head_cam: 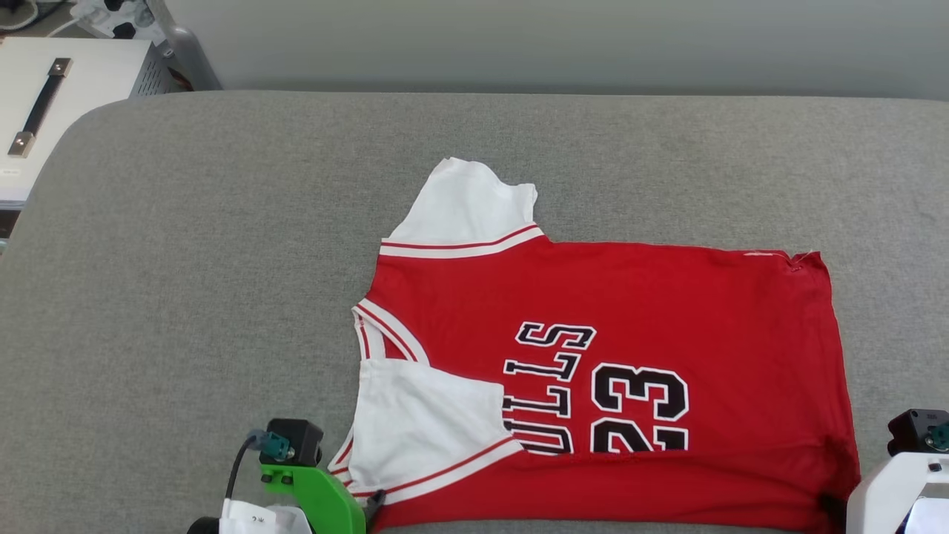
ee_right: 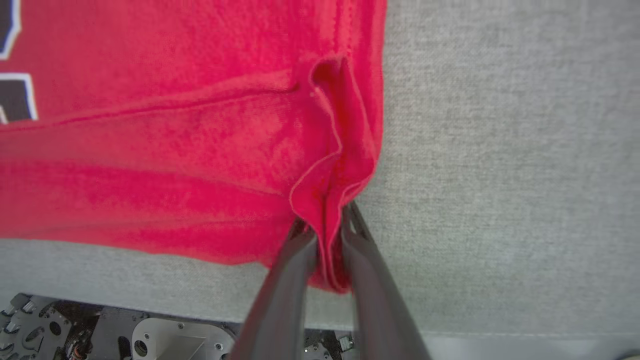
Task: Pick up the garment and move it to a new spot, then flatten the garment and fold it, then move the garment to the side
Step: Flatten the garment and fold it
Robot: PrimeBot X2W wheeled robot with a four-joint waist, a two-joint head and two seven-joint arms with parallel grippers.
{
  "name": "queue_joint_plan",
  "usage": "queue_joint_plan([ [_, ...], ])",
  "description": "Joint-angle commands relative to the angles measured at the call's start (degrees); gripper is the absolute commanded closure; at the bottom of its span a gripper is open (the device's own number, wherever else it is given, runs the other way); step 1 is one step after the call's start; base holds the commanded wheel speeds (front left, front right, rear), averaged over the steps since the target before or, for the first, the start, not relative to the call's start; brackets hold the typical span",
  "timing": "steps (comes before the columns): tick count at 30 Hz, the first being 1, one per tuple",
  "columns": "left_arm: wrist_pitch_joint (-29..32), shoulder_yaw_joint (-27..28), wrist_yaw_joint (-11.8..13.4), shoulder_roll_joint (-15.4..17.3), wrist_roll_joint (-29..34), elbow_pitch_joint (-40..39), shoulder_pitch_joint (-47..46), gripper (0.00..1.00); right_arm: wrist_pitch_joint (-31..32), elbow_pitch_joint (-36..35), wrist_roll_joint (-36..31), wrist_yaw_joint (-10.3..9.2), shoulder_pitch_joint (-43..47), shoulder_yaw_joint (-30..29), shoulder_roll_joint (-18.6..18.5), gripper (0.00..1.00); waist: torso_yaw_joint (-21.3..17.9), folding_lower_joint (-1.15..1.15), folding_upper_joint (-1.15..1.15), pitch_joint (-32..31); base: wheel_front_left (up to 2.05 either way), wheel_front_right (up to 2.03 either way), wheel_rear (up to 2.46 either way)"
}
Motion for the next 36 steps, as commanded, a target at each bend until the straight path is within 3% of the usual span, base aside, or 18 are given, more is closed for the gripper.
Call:
queue_joint_plan([
  [1, -0.1, -0.2, 0.5, -0.2, 0.3, 1.1, -0.6, 0.00, -0.8, 0.7, 0.2, -0.05, -0.8, 0.4, 0.2, 0.00, 0.0, 0.00, 0.00, -1.1, 0.00, 0.00, 0.00],
  [8, -4.9, 1.4, 0.6, 0.2, 1.8, -0.9, -1.3, 0.00, -5.7, -2.1, 1.5, -0.05, -1.6, 0.6, -0.7, 0.00, -0.1, 0.00, 0.00, -4.3, 0.00, 0.00, 0.00],
  [12, -10.9, 3.2, 0.4, 0.0, 3.6, -2.9, -2.6, 0.00, -11.6, -5.1, 1.9, -0.05, -2.1, 1.7, -1.6, 0.00, -0.3, 0.00, 0.00, -5.6, 0.00, 0.00, 0.00],
  [25, -35.9, 6.6, -5.3, -3.3, 10.2, -2.2, -3.7, 0.00, -36.3, -8.7, 0.1, -0.05, -2.4, 2.8, 1.5, 0.00, -1.3, 0.00, 0.00, -6.2, 0.00, 0.00, 0.00],
  [29, -37.3, 8.5, -7.1, -5.4, 12.9, -1.5, -2.7, 0.00, -43.1, -8.2, -0.8, -0.05, -1.9, 3.2, 3.0, 0.00, -1.5, 0.00, 0.00, -6.0, 0.00, 0.00, 0.00],
  [36, -37.3, 17.4, -12.0, -12.2, 20.8, -4.8, 1.5, 0.00, -52.1, -6.3, -2.8, -0.05, -1.0, 4.0, 5.2, 0.00, -1.5, 0.00, 0.00, -5.6, 0.00, 0.00, 0.00],
])
